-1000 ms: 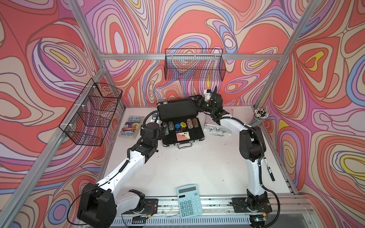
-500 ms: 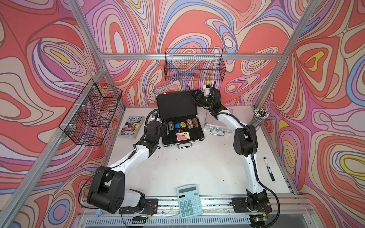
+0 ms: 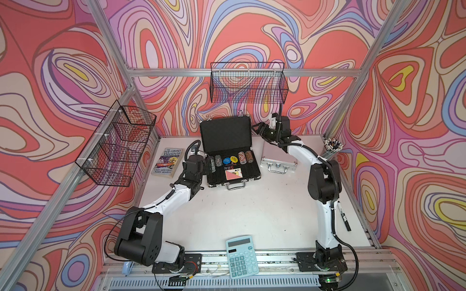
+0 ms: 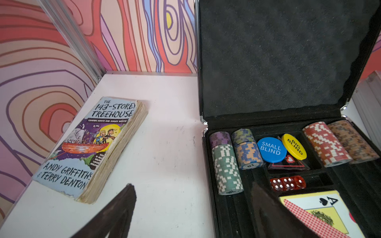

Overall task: Open the poker set cases
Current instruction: Open the case lid on the poker set case, then adjust the poker set case at the center of the board.

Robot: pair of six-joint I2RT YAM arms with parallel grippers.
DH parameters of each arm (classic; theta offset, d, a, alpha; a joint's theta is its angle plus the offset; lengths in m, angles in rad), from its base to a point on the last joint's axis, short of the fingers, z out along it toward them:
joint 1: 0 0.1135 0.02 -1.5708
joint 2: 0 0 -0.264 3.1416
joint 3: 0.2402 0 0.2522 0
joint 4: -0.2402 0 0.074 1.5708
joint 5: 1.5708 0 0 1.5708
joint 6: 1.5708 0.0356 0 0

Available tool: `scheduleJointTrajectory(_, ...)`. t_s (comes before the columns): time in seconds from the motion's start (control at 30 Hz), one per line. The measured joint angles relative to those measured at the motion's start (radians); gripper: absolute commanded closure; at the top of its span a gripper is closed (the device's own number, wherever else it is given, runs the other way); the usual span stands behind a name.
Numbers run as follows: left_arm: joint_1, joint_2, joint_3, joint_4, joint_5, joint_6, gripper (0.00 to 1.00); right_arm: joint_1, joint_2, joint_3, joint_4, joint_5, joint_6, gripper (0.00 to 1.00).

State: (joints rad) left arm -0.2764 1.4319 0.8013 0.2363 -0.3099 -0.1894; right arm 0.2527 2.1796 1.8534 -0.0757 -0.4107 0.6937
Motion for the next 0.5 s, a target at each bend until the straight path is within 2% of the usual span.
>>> scheduleJointTrajectory(0.17, 0.018, 0.016, -0.006, -0.021, 0.024, -0.055, 0.14, 0.010, -0.160, -0.209, -0.035, 0.055, -0.103, 0.37)
scheduleJointTrajectory(0.33, 0.071, 0.016, -0.006, -0.076, 0.084, -0.134, 0.24, 0.065, -0.217, -0.311, -0.111, 0.168, -0.205, 0.58)
scheduleJointTrajectory(0.5, 0.083, 0.016, -0.006, -0.153, 0.129, -0.209, 0.27, 0.128, -0.236, -0.421, -0.136, 0.255, -0.241, 0.61)
